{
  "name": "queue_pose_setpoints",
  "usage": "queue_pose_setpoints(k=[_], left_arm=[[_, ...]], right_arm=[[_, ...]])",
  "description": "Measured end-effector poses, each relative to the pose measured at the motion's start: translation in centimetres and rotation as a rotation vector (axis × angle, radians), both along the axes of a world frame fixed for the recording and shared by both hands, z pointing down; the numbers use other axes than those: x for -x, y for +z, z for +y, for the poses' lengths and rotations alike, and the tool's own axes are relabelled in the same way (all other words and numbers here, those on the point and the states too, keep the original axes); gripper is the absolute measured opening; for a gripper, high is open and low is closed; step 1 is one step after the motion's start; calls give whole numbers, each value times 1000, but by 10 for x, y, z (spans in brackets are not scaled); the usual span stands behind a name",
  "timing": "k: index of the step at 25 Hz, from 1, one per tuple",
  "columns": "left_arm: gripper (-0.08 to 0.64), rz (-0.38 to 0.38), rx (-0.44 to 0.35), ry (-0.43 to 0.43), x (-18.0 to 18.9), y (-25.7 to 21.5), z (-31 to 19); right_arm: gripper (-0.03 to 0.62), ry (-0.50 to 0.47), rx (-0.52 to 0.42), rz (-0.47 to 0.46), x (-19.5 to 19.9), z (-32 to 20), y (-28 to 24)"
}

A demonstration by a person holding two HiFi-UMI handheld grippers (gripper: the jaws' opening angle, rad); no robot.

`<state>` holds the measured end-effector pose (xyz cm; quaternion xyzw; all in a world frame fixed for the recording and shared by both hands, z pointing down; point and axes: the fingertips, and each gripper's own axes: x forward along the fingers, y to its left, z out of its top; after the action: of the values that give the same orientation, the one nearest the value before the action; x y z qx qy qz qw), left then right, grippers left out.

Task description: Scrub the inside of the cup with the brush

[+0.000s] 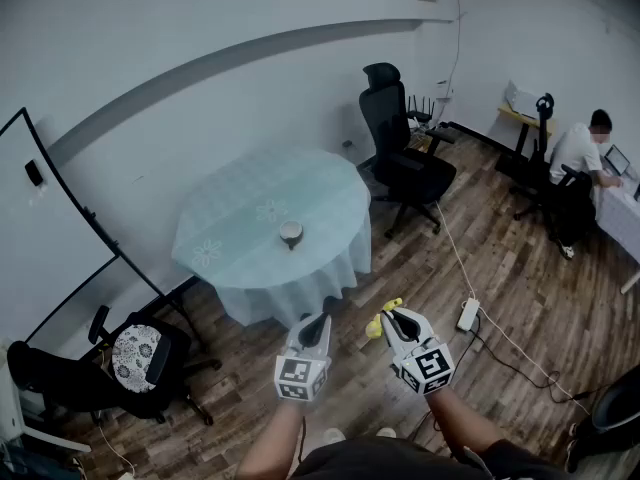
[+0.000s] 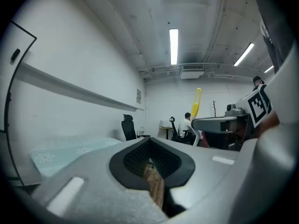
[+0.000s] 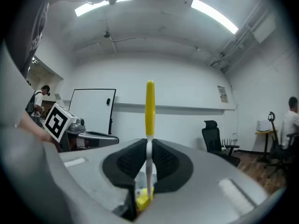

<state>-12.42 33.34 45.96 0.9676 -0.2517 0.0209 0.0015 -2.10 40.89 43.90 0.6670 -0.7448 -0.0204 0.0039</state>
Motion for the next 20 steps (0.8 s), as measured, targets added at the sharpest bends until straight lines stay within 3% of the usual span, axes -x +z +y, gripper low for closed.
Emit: queue_pose_setpoints(k=[10, 20], left_arm=[[5, -45, 22, -41, 11, 22, 6], [5, -36, 34, -42, 42, 27, -8]], right_arm=[[38, 1, 8, 12, 6, 11, 11], [38, -12, -22, 16, 37, -4, 1]])
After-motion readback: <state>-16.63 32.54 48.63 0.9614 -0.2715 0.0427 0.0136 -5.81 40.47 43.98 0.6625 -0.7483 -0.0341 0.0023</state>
